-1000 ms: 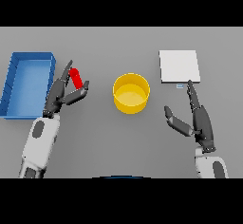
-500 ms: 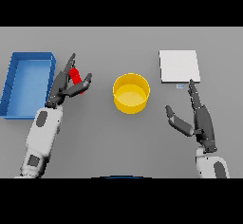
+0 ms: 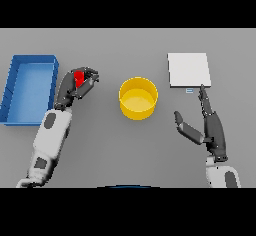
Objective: Pick up the red beaker and tilt it to pour out 1 green nut into yellow bowl. Pick up the yellow bowl and place it on the metallic measuring scale.
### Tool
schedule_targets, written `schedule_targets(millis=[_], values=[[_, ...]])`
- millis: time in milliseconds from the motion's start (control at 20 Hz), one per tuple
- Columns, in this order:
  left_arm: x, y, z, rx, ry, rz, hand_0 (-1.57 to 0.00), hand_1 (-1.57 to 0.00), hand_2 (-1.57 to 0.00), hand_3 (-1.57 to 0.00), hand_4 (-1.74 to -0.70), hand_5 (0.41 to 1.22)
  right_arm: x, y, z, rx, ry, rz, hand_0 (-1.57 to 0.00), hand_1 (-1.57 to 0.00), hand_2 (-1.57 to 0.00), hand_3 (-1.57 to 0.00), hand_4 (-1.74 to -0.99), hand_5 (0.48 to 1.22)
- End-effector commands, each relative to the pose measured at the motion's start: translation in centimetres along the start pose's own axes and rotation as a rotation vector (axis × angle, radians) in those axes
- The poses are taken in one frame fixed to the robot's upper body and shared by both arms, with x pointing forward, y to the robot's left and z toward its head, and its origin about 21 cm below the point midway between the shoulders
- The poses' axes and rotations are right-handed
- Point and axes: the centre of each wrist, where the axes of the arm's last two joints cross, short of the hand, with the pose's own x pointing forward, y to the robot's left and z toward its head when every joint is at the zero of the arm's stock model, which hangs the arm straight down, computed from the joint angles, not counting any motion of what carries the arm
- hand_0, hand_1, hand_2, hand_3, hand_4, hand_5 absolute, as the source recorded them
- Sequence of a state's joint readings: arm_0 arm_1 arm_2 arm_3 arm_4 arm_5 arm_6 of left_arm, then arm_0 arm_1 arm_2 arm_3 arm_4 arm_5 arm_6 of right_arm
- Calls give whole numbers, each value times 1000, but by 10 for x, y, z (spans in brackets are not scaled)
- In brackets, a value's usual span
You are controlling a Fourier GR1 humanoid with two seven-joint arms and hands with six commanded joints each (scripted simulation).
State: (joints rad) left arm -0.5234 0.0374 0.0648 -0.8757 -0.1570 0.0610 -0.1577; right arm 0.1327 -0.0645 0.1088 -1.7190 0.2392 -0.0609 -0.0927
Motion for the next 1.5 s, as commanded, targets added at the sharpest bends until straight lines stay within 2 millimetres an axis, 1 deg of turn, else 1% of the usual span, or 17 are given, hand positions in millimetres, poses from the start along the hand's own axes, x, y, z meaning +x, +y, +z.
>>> schedule_targets(millis=[0, 150, 200, 250, 350, 400, 500, 600, 700, 800, 950, 1100, 1200, 1250, 1300, 1350, 1450], values=[[-1, -4, 2, -6, -12, -17, -1199, -1214, -1228, -1093, -1571, 1106, 0, -2, 0, -6, 7, 5, 1, 1, 1, 1, -1250, 643], [-1, -6, 1, -17, -8, -16, -1380, -1388, -1395, -1326, -1505, 1162, 1, -4, -1, -4, 9, -2, 1, 1, 1, 1, -1257, 645], [2, -9, 2, -6, -9, -6, -1419, -1425, -1430, -1375, -1552, 1159, -1, -2, -3, -2, 23, -10, 1, 1, 1, 1, -1258, 644], [0, -11, 3, 3, -14, 12, -1449, -1454, -1458, -1414, -1590, 1151, 1, -1, -1, -2, 15, -14, 1, 1, 1, 1, -1257, 643], [6, -8, 0, 38, -49, 46, -1493, -1496, -1499, -1471, -1644, 1132, 1, -1, -1, 4, 1, -12, 1, 1, 1, 1, -1262, 646], [12, -6, -2, 49, -68, 58, -1509, -1511, -1513, -1491, -1664, 1128, 1, -4, -1, 2, 0, 1, 1, 1, 1, 1, -1258, 646], [24, -4, -5, 62, -98, 69, -1531, -1533, -1534, -1520, -1692, 1118, -1, -2, 0, 6, 13, 8, 1, 1, 1, 1, -1259, 647], [36, -1, -1, 52, -147, 33, -1545, -1546, -1547, -1538, -1709, 1114, -2, -1, 2, 7, -4, 12, 1, 1, 1, 1, -1263, 652], [53, 2, -6, 20, -161, -43, -1555, -1555, -1556, -1550, -1721, 1114, -1, -2, -1, 1, -11, 20, 1, 1, 1, 1, -1262, 658], [63, 5, -3, -29, -158, -167, -1561, -1561, -1561, -1558, -1728, 1121, 0, -3, 3, 5, -18, 23, 1, 1, 1, 1, -1257, 663], [78, -6, -6, -97, -135, -320, -1564, -1565, -1565, -1562, -1733, 1122, -2, -7, 1, 1, 2, 45, 1, 1, 1, 1, -1256, 674], [86, -16, -8, -123, -127, -400, -1564, -1565, -1565, -1562, -1733, 1111, 1, -2, 1, 13, 0, 43, 1, 1, 1, 1, -1256, 678], [93, -23, -8, -132, -123, -462, -1566, -1566, -1566, -1564, -1734, 1114, 3, -5, 0, 6, 11, 32, 1, 1, 1, 1, -1254, 680], [97, -22, -10, -130, -111, -533, -1567, -1567, -1567, -1565, -1736, 1117, 2, -6, -1, 8, 14, 32, 1, 1, 1, 1, -1255, 681], [101, -27, -12, -132, -105, -600, -1568, -1568, -1568, -1567, -1737, 1128, 5, -1, 0, 14, 7, 25, 1, 1, 1, 1, -1254, 683], [103, -28, -11, -140, -112, -680, -1568, -1568, -1568, -1567, -1738, 1131, 4, -2, 2, 12, 3, 26, 1, 1, 1, 1, -1252, 685], [110, -38, -14, -156, -117, -844, -1569, -1569, -1569, -1569, -1739, 1132, 6, -6, 0, 10, 4, 17, 1, 1, 1, 1, -1255, 689]])
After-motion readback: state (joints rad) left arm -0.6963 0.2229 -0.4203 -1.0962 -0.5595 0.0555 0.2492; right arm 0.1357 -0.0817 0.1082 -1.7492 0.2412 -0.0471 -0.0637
